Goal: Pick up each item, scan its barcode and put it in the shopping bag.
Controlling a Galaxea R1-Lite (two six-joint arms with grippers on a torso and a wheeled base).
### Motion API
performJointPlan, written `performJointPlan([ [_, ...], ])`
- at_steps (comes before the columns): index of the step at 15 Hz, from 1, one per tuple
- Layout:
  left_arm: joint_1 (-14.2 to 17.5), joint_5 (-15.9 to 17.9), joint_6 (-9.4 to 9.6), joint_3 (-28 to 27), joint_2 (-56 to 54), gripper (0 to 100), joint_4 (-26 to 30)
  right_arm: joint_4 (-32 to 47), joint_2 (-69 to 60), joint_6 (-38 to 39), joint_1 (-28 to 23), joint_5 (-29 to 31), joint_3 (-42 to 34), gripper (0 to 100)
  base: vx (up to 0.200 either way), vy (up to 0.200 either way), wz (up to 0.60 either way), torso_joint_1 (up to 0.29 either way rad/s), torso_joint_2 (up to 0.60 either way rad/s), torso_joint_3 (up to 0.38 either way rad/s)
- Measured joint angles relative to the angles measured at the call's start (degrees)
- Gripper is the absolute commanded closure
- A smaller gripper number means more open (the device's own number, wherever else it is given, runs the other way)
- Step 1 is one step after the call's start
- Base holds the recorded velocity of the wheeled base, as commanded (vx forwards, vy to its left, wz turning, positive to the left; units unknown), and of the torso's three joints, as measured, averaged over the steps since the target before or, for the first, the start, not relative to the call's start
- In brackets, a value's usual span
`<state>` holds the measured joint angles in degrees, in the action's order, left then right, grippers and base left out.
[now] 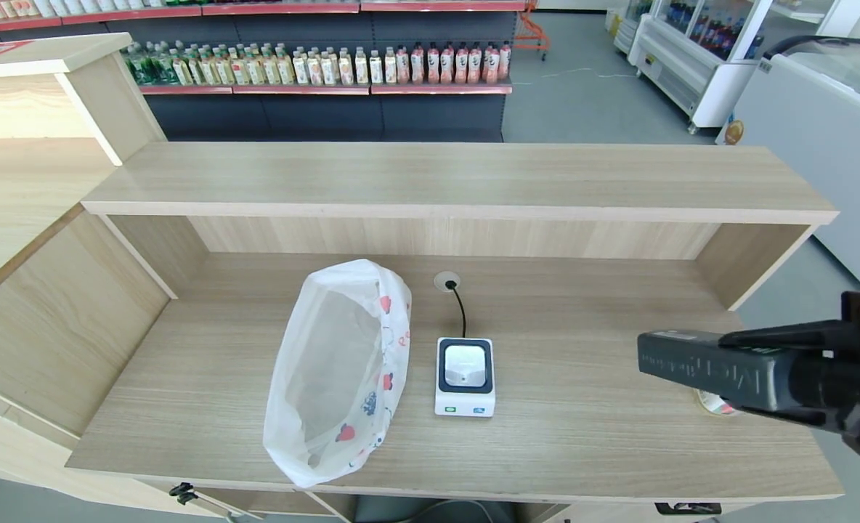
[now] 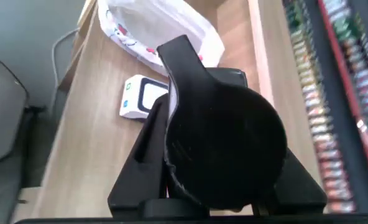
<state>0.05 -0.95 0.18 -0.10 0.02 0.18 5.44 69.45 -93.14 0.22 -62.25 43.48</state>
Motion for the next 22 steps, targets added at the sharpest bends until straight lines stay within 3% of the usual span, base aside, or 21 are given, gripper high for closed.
performJointPlan([
  [5,0.05,0.0,0.0,0.0,0.0,0,0.0,-1.94,-2.39,75.15,-3.49,12.3,1.39,100,0.0,0.0,0.0,0.0,0.0,0.0],
  [7,0.05,0.0,0.0,0.0,0.0,0,0.0,-9.97,-0.44,95.21,-3.94,15.03,-0.27,100,0.0,0.0,0.0,0.0,0.0,0.0],
  [9,0.0,0.0,0.0,0.0,0.0,0,0.0,-13.73,2.21,98.66,-3.39,16.46,-2.36,100,0.0,0.0,0.0,0.0,0.0,0.0],
  [17,0.02,0.02,0.06,0.0,0.0,0,0.0,-14.06,5.71,101.05,2.26,18.79,-3.5,100,0.0,0.0,0.0,0.0,0.0,0.0],
  [22,0.09,0.02,-0.07,0.0,0.0,0,-0.05,-14.14,5.88,101.21,2.45,19.01,-3.57,100,0.0,0.2,0.0,0.003,0.0,0.005],
])
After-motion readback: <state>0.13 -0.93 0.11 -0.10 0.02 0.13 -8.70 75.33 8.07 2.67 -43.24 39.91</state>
